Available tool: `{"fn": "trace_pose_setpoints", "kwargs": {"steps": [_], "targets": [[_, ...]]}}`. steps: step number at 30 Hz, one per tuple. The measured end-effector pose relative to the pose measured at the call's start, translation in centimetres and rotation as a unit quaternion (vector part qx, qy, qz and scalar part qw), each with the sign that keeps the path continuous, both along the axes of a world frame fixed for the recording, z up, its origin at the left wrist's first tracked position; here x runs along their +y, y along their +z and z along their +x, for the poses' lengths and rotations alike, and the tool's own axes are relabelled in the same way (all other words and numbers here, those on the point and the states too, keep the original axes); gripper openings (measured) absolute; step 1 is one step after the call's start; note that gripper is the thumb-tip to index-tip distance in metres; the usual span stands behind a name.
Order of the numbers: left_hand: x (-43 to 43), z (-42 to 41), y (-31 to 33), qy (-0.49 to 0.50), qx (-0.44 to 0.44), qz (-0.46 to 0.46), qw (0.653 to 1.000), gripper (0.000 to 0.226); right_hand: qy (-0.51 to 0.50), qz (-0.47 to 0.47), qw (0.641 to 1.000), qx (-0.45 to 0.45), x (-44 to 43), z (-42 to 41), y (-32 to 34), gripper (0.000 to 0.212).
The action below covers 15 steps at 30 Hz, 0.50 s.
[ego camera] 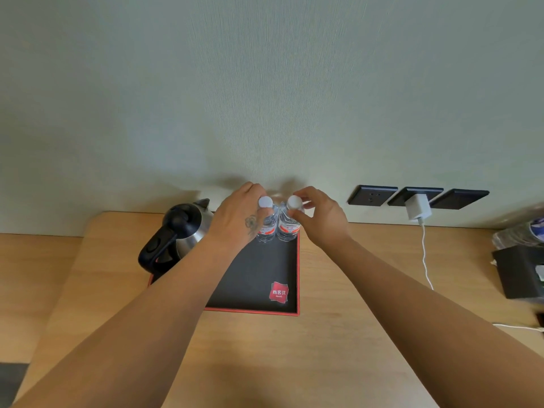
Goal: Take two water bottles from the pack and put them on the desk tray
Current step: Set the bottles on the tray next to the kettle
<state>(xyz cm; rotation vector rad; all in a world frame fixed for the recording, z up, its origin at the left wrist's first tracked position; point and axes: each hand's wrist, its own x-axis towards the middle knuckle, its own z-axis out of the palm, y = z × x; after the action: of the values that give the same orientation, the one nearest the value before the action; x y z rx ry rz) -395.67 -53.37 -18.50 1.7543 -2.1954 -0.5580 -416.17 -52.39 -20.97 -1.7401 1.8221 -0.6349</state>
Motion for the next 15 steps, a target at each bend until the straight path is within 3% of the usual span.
{"fn": "trace_pose_setpoints", "kwargs": {"steps": [8, 15], "targets": [[0.0, -0.3, -0.5, 0.012, 0.025, -0.006, 1.0, 0.026, -0.002, 0.005, 1.0, -0.001, -0.2, -0.1, -0.1, 0.026], [-0.2, -0.2, -3.2, 0.032, 0.133, 0.025, 0.99, 0.032, 0.002, 0.012, 0.999, -0.051, -0.5, 0.1, -0.8, 0.035]]}}
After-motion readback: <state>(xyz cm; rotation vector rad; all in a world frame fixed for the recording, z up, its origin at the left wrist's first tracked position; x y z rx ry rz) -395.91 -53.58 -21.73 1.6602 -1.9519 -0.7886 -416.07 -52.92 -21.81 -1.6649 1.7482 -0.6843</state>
